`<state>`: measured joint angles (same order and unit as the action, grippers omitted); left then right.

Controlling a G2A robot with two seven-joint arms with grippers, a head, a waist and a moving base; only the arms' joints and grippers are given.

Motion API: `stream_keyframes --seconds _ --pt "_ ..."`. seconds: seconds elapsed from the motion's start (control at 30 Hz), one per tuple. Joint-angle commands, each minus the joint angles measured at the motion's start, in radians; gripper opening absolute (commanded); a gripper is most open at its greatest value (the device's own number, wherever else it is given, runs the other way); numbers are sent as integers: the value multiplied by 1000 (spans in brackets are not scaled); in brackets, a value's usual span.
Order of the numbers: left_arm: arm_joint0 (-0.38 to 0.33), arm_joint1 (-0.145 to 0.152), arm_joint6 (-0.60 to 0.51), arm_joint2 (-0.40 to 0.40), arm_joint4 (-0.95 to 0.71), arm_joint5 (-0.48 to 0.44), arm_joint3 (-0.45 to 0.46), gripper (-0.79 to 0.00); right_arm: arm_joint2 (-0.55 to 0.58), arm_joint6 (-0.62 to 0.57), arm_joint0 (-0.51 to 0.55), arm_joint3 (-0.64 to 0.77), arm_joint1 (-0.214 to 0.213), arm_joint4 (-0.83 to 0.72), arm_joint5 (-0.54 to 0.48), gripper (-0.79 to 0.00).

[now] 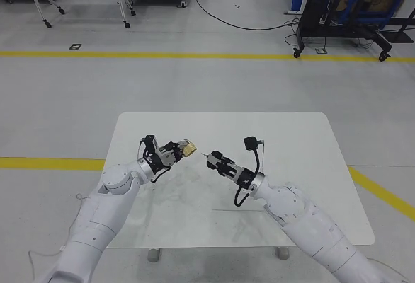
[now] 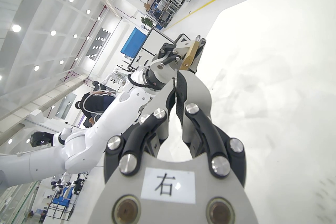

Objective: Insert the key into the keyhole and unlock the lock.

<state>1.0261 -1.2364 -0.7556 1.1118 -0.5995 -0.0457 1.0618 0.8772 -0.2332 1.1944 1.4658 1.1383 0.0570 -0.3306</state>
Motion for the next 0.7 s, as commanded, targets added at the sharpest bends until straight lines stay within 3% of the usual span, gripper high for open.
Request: stream_keyframes --seconds 0.0,0.27,0.67 --pt "0 0 -1 0 -1 1 0 -785 0 0 0 -2 0 0 -1 -785" --pt "28 -1 68 7 13 -16 36 -785 -2 15 6 1 4 0 12 -785" --pt "43 -7 114 -8 77 -38 64 -785 -65 85 -18 -37 54 -54 67 -785"
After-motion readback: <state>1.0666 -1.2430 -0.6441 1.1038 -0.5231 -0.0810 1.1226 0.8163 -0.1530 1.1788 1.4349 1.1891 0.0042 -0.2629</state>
